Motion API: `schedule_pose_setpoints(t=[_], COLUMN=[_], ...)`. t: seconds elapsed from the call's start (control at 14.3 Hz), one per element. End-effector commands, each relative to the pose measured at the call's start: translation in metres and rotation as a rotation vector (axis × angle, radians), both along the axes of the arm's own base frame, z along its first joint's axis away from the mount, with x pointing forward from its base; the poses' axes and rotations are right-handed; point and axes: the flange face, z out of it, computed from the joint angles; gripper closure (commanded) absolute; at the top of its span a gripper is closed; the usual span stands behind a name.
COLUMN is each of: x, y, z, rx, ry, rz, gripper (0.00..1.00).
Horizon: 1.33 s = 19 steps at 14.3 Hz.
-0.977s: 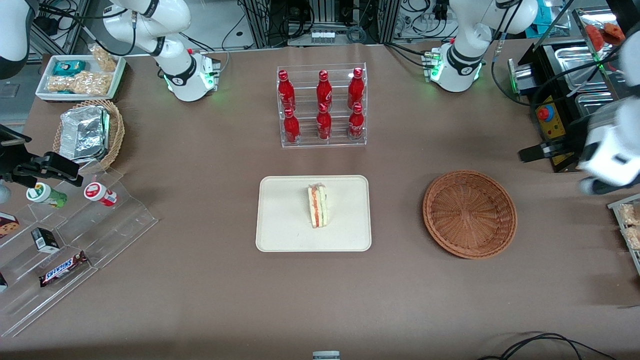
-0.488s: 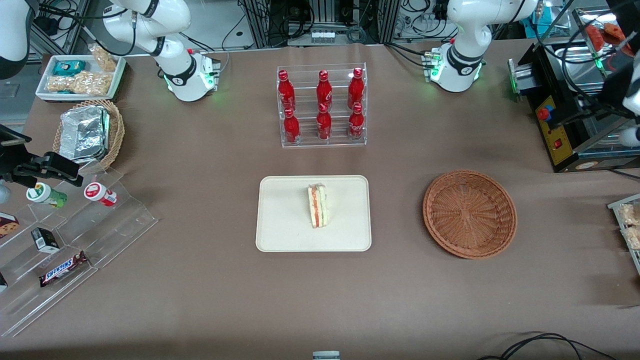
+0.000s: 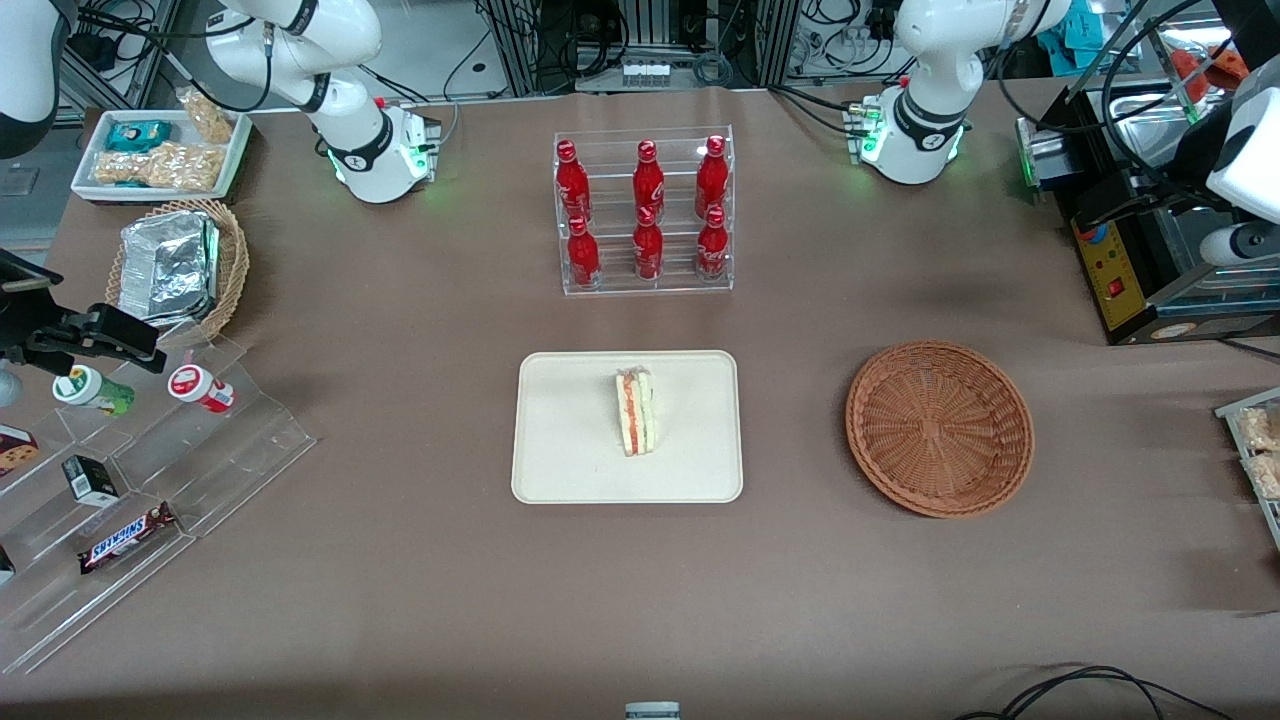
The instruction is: Place sandwich from basket to tray
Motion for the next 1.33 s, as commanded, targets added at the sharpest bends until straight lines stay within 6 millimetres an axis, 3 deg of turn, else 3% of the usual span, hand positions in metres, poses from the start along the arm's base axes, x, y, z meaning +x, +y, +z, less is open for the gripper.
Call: schedule_pose_setpoints(t=[0.0,0.84,1.26], x=[-0.01,-0.004,-0.005], y=[0.004,0.016,0.007], z=[0.004,0.009,0.013], rx=[0.029,0.027,0.028], ry=[-0.001,-0.017,-0.023], rz=[0.008,0.034,0.015], gripper=[0.0,0.0,0.0])
